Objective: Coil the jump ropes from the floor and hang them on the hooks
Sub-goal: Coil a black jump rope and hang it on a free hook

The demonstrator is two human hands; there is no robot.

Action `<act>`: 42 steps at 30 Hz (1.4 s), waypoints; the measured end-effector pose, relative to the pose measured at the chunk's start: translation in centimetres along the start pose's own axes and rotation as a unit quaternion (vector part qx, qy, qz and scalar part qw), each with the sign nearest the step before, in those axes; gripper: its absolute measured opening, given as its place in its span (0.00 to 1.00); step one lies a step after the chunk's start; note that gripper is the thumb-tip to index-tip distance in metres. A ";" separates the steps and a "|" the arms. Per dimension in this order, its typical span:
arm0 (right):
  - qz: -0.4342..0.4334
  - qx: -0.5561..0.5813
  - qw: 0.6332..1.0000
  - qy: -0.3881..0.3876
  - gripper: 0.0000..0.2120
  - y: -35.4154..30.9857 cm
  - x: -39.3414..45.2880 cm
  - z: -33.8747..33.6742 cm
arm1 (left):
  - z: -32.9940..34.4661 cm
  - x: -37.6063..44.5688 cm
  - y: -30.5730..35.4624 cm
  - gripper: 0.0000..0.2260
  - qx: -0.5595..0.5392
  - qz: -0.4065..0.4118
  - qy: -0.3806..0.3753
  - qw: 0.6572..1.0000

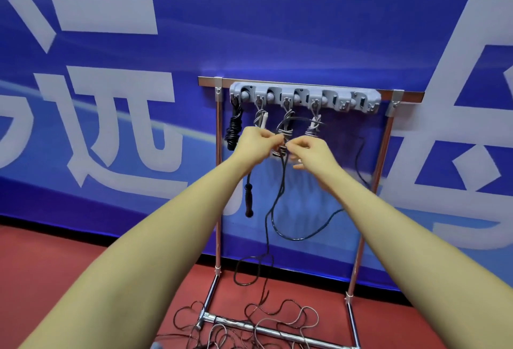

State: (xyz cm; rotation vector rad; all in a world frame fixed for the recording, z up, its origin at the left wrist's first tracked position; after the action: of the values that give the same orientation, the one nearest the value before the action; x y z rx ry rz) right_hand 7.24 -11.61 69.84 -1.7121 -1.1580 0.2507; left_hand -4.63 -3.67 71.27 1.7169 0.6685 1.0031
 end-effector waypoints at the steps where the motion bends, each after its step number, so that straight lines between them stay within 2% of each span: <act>1: -0.021 -0.039 0.999 0.006 0.02 0.2 -0.3 0.5 | -0.3 0.1 0.6 0.10 0.012 0.007 0.010 1.000; 4: -0.076 -0.100 0.992 0.014 0.10 0.2 -0.8 1.5 | -1.4 0.2 2.1 0.10 0.024 0.029 0.036 0.999; 7: -0.102 -0.135 0.985 -0.044 0.05 -0.5 -1.0 3.5 | -2.7 0.4 3.0 0.11 0.025 0.032 0.055 0.998; 11: -0.070 -0.050 0.992 -0.093 0.08 -1.1 -1.3 4.8 | -3.6 0.5 3.8 0.13 -0.058 0.027 0.046 0.997; 14: -0.057 0.004 0.989 -0.135 0.09 -1.6 -1.7 5.9 | -4.6 0.3 3.8 0.13 -0.077 0.032 0.051 0.995; 16: -0.038 0.056 0.990 -0.122 0.06 -1.9 -1.5 5.8 | -5.0 0.0 2.8 0.11 -0.068 0.015 0.051 0.996; 18: -0.017 0.117 0.990 -0.077 0.04 -2.2 -1.0 4.8 | -4.8 -0.7 1.1 0.07 -0.033 -0.011 0.033 0.999; 21: -0.016 0.155 0.988 -0.010 0.06 -3.2 -0.2 2.7 | -3.1 -2.2 -2.2 0.05 0.048 -0.031 -0.047 0.997; 24: -0.014 0.174 0.985 0.008 0.06 -4.0 0.0 1.6 | -1.8 -3.4 -4.4 0.04 0.123 -0.018 -0.100 0.987; 28: -0.004 0.197 0.980 0.007 0.04 -3.4 -0.3 1.4 | -2.0 -3.3 -5.0 0.10 0.126 -0.016 -0.081 0.989; 31: 0.006 0.161 0.987 0.000 0.07 -1.8 -0.6 1.9 | -2.5 -2.6 -4.0 0.10 0.100 -0.007 -0.036 0.994; 33: 0.016 0.105 0.994 -0.028 0.07 -0.6 -1.2 2.9 | -3.0 -2.1 -2.9 0.11 0.068 -0.003 -0.007 0.998; 38: 0.009 -0.053 0.977 -0.205 0.03 0.7 -3.4 6.9 | -2.9 -1.2 0.8 0.09 -0.021 -0.001 -0.003 1.000; 40: 0.003 -0.041 0.972 -0.232 0.05 0.3 -3.7 7.5 | -3.0 -0.8 2.1 0.09 -0.041 0.008 0.006 0.999; 42: -0.003 -0.013 0.977 -0.214 0.05 -0.4 -3.4 7.4 | -3.3 -0.3 3.2 0.09 -0.060 0.008 0.016 0.998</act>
State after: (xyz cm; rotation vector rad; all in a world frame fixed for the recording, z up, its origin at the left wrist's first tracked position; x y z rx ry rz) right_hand 0.56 -9.71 65.52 -1.7246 -1.4802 0.6275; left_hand -7.71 -3.48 74.69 1.6069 0.6026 1.0623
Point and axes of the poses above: each hand's wrist, its own x-axis towards the middle knuckle, its own z-axis out of the palm, y = z × x, the point moved 9 cm from there along x, towards the middle knuckle, and after that the axes turned 10 degrees about -x, right-handed, at the moved point
